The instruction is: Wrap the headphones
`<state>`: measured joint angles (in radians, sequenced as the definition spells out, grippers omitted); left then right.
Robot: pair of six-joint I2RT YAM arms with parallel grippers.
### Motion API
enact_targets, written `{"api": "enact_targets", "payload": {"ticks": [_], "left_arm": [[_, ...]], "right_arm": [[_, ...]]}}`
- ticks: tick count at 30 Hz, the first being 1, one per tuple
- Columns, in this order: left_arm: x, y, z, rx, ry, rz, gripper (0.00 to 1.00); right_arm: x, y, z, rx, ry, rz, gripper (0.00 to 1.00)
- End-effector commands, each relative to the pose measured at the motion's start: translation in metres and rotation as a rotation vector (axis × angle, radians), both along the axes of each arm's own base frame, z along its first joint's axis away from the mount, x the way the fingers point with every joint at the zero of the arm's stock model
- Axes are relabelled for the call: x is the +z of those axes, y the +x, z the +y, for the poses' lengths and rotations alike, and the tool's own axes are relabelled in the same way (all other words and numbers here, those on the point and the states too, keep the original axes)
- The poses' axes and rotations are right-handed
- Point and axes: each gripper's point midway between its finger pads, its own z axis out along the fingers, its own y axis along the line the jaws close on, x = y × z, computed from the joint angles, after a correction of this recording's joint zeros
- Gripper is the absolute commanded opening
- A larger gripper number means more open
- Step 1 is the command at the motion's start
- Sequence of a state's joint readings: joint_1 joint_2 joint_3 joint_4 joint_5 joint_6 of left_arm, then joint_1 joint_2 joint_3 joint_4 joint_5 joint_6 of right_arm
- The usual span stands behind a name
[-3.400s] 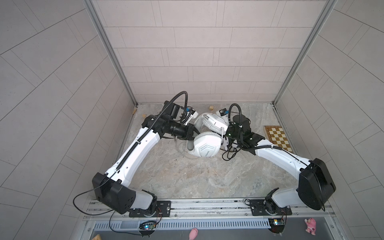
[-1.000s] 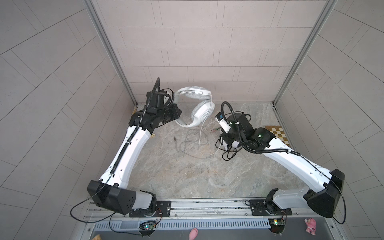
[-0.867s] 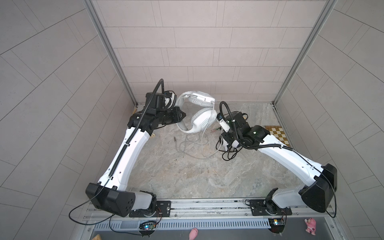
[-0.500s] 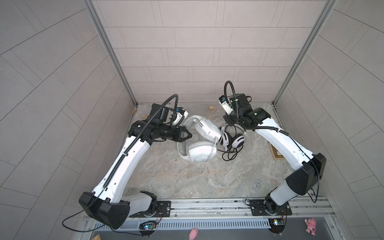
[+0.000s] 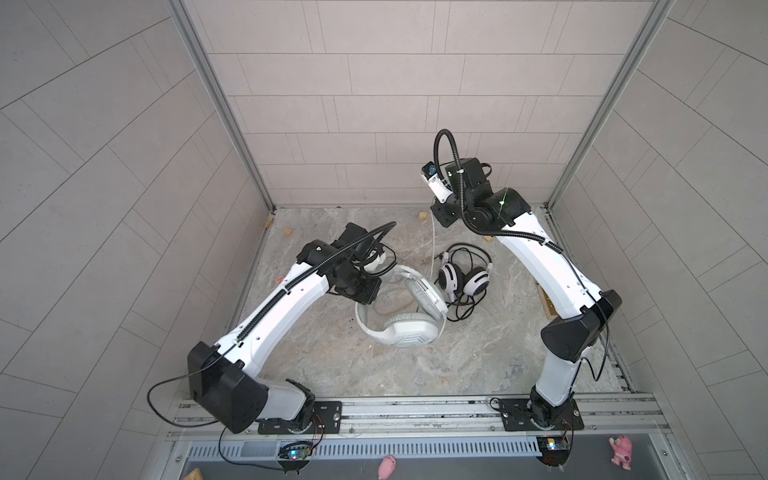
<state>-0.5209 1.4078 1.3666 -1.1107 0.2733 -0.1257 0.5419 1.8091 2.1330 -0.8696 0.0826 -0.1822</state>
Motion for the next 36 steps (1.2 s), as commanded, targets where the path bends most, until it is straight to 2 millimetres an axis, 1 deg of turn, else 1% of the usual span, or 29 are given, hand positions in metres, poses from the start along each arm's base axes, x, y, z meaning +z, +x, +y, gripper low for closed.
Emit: {"api": "enact_targets", "payload": {"ticks": [1,3,7,10,13,15,17,20,22,23,26,29,32,36], "left_arm": [[-0.006,0.019,0.015,0.13,0.091,-0.028,0.0],[-0.011,0.024,0.021,0.169,0.143,-0.013,0.0],[-0.022,0.033,0.023,0.22,0.184,0.006,0.0],[-0.024,0.04,0.031,0.284,0.225,-0.016,0.0],[-0.018,0.05,0.044,0.364,0.268,-0.086,0.0],[-0.01,0.057,0.054,0.43,0.286,-0.145,0.0],[-0.001,0.062,0.059,0.481,0.279,-0.195,0.0],[0.012,0.069,0.068,0.552,0.263,-0.279,0.0],[0.018,0.072,0.071,0.589,0.242,-0.324,0.0],[0.02,0.073,0.071,0.605,0.224,-0.341,0.0],[0.021,0.073,0.065,0.614,0.152,-0.359,0.0],[0.018,0.071,0.058,0.609,0.102,-0.347,0.0],[0.013,0.06,0.038,0.5,0.029,-0.275,0.0],[0.005,0.043,0.021,0.402,-0.048,-0.221,0.0]], "right_arm": [[0.032,-0.023,-0.002,-0.007,0.054,-0.055,0.05],[0.039,-0.034,0.008,0.011,0.08,-0.077,0.05],[0.047,-0.063,0.039,0.06,0.128,-0.132,0.04],[0.042,-0.075,0.05,0.066,0.141,-0.112,0.03],[0.034,-0.092,0.062,0.096,0.135,-0.087,0.03],[0.028,-0.104,0.068,0.119,0.114,-0.078,0.03],[0.022,-0.111,0.068,0.124,0.087,-0.068,0.03],[0.015,-0.121,0.063,0.114,0.04,-0.07,0.03],[0.015,-0.129,0.065,0.131,0.062,-0.063,0.03],[0.018,-0.132,0.067,0.142,0.093,-0.064,0.04],[0.028,-0.135,0.07,0.148,0.137,-0.074,0.04],[0.035,-0.132,0.066,0.126,0.128,-0.103,0.04],[0.04,-0.118,0.05,0.042,0.038,-0.165,0.04],[0.044,-0.091,0.029,-0.055,-0.067,-0.201,0.04]]}}
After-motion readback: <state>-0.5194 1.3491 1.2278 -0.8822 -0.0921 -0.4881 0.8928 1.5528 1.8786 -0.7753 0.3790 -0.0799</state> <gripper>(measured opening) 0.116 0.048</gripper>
